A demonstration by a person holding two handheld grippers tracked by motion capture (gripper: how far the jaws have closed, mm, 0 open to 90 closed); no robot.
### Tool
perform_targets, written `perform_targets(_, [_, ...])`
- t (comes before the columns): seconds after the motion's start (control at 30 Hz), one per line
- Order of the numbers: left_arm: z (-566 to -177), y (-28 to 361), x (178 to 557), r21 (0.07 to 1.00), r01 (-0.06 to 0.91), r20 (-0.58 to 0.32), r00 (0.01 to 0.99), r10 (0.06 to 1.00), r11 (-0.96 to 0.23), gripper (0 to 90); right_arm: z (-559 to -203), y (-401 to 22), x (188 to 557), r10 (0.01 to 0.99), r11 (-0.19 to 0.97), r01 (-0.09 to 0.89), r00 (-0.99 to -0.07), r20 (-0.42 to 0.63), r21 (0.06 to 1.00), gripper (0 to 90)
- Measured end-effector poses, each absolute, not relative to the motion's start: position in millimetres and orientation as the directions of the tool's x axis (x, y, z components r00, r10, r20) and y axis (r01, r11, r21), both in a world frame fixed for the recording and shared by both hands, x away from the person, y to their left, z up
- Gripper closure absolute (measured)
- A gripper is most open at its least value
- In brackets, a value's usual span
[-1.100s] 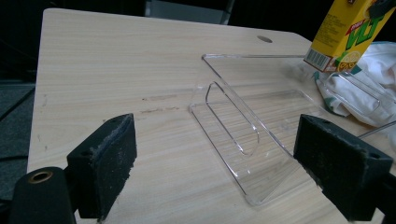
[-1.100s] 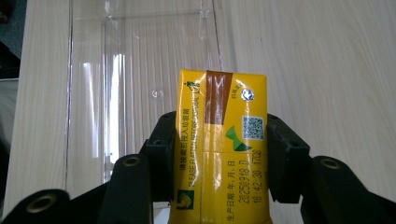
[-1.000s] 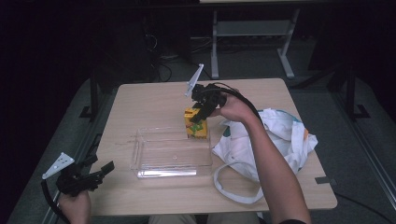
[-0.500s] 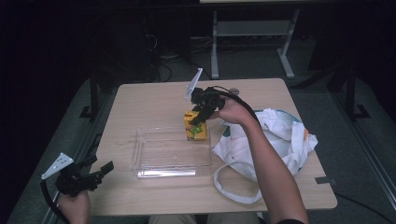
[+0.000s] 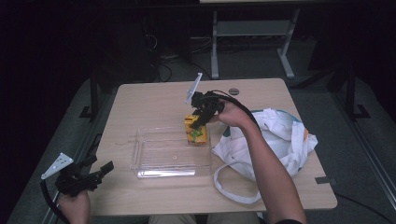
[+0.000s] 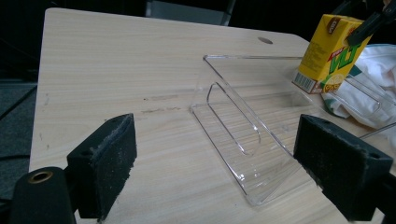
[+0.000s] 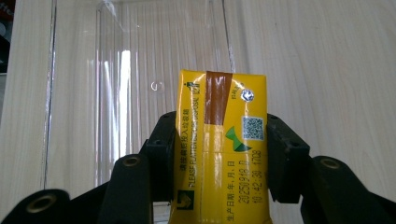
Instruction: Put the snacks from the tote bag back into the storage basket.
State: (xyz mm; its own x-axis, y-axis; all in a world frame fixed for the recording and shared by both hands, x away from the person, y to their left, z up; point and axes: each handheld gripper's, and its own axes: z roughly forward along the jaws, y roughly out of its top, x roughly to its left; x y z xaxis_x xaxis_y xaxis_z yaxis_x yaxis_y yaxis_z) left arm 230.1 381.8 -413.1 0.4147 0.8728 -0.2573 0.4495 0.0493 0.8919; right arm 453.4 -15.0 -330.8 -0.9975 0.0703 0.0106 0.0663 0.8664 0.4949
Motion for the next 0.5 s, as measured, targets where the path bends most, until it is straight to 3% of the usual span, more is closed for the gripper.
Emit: perform_targets(0.5, [-413,383,230,0.892,0.45,-0.253,0.414,0.874,0.045,12.7,-346,-13,456,0.061,0.872,0.066,-0.998,0.026,0.485,52.2])
